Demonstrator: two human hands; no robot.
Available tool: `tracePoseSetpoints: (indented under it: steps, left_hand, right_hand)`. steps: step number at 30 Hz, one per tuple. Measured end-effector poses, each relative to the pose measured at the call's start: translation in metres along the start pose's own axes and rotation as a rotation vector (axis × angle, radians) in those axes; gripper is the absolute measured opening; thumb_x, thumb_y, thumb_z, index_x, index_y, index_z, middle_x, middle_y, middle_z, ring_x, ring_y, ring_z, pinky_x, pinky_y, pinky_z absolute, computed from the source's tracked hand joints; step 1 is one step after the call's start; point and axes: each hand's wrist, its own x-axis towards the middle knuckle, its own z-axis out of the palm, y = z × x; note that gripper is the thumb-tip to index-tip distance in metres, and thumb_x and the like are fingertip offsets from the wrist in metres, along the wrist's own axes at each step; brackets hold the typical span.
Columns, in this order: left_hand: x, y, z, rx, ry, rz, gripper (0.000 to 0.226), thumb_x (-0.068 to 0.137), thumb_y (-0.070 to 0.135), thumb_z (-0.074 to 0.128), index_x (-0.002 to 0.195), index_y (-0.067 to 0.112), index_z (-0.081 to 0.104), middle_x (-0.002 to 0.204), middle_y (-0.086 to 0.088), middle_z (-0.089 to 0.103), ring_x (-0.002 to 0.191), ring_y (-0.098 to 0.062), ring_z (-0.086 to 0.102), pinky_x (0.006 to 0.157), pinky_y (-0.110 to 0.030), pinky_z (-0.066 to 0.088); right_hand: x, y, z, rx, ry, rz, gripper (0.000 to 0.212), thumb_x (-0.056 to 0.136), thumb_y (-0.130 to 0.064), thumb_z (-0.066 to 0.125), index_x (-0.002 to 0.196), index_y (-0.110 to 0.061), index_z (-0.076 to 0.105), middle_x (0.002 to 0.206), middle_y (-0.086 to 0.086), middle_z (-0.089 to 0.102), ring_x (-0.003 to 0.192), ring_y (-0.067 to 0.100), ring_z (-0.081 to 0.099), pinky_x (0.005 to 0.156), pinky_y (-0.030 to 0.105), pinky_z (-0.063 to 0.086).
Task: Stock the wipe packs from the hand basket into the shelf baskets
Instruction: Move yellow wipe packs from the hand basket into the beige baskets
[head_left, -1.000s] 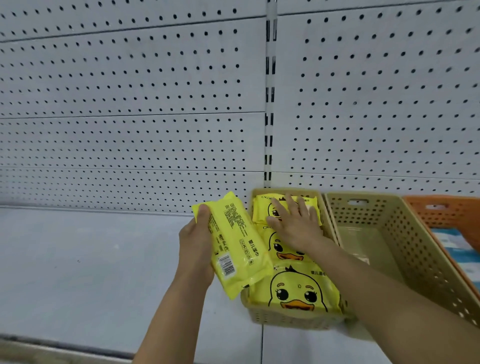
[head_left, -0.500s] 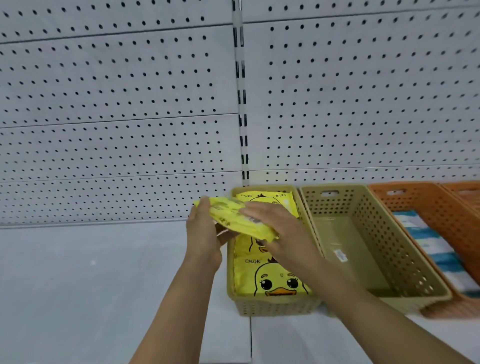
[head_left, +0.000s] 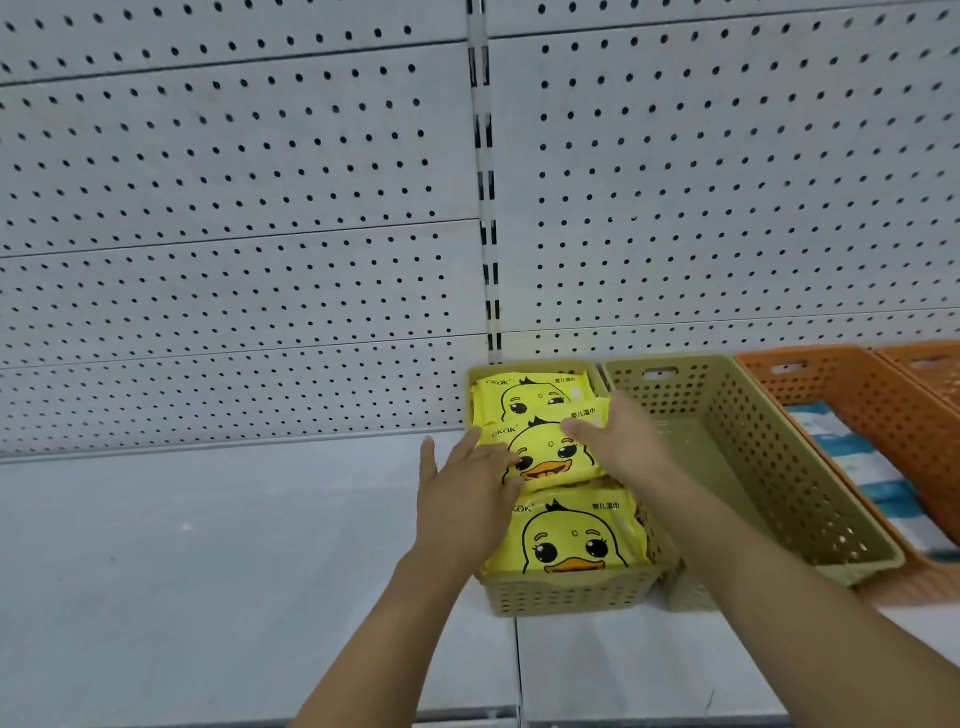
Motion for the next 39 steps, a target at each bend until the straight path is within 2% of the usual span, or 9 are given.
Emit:
tracePoseSetpoints:
  steps: [5,8,13,19,23,25,29,33,39]
  left_hand:
    - [0.016,0.0,0.0,0.122,-0.023,0.087,0.03,0.098,0.042,0.045,0.125,0.031,0.056,0.131,0.011,0.054,0.133,-0.008,0.041,0.118,-0.047,-0.01]
    - [0.02,0.0,0.001,0.202,-0.052,0.128,0.035,0.097,0.042,0.047,0.13,0.028,0.047,0.135,0.009,0.047,0.121,-0.013,0.053,0.119,-0.047,-0.005]
    - [0.024,-0.003,0.001,0.264,-0.134,0.186,0.049,0.097,0.037,0.049,0.141,0.024,0.033,0.145,0.002,0.041,0.131,-0.019,0.046,0.118,-0.052,-0.002]
    - [-0.007,-0.022,-0.008,0.088,-0.267,0.232,0.064,0.098,0.059,0.026,0.152,0.026,0.023,0.163,0.006,0.011,0.15,-0.014,-0.001,0.119,-0.051,-0.005]
    - [-0.072,-0.04,-0.006,-0.148,-0.19,0.283,0.059,0.099,0.057,0.022,0.152,0.032,0.022,0.162,0.016,0.002,0.148,-0.005,-0.009,0.121,-0.043,-0.001]
    - [-0.109,-0.048,0.0,-0.244,-0.122,0.325,0.062,0.096,0.061,0.02,0.152,0.034,0.02,0.161,0.019,0.002,0.148,-0.002,-0.006,0.122,-0.037,0.002]
    - [-0.185,-0.065,0.014,-0.311,0.019,0.348,0.062,0.096,0.062,0.02,0.147,0.03,0.035,0.155,0.012,0.029,0.143,-0.007,0.023,0.119,-0.034,0.021]
    - [-0.255,-0.077,0.016,-0.412,-0.057,0.258,0.054,0.096,0.059,0.032,0.144,0.034,0.036,0.143,0.016,0.042,0.131,-0.003,0.038,0.102,-0.017,0.03]
    - [-0.368,-0.121,0.025,-0.406,-0.154,0.127,0.045,0.097,0.048,0.045,0.139,0.032,0.043,0.138,0.014,0.051,0.121,-0.004,0.051,0.092,-0.02,0.041]
  right_hand:
    - [-0.009,0.018,0.02,-0.641,0.166,-0.444,0.055,0.096,-0.029,0.052,0.145,-0.02,0.029,0.153,0.009,0.024,0.138,0.028,0.025,0.105,0.04,0.036]
    - [-0.018,0.034,0.035,-0.709,-0.09,-0.394,0.05,0.102,-0.034,0.033,0.149,-0.02,0.021,0.16,0.008,0.006,0.147,0.028,0.005,0.116,0.041,0.02]
    - [-0.014,0.033,0.041,-0.566,-0.325,-0.192,0.064,0.102,-0.044,0.025,0.152,-0.023,-0.008,0.159,0.005,-0.02,0.145,0.026,-0.021,0.119,0.045,-0.003]
    - [-0.067,0.018,0.027,-0.529,-0.219,-0.158,0.061,0.099,-0.047,0.035,0.152,-0.023,0.017,0.161,0.004,0.005,0.148,0.022,0.0,0.119,0.04,0.007]
    - [-0.14,0.046,0.051,-0.607,0.13,-0.297,0.071,0.091,-0.065,0.007,0.143,-0.027,0.038,0.157,0.001,0.026,0.145,0.019,0.016,0.117,0.046,0.009]
    - [-0.175,0.066,0.066,-0.475,0.244,-0.355,0.074,0.09,-0.064,0.004,0.144,-0.026,0.038,0.157,-0.001,0.025,0.146,0.018,0.016,0.117,0.044,0.008]
    - [-0.251,0.095,0.103,-0.223,0.271,-0.355,0.052,0.097,-0.049,0.03,0.145,-0.029,0.035,0.156,-0.011,0.019,0.142,0.008,0.019,0.113,0.032,0.023]
    - [-0.322,0.113,0.133,-0.222,0.215,-0.317,0.053,0.094,-0.054,0.029,0.14,-0.031,0.042,0.148,-0.018,0.028,0.137,0.007,0.029,0.111,0.027,0.025]
    - [-0.422,0.131,0.172,-0.2,0.136,-0.247,0.038,0.096,-0.032,0.05,0.133,-0.023,0.051,0.134,-0.008,0.05,0.12,0.012,0.049,0.096,0.029,0.041]
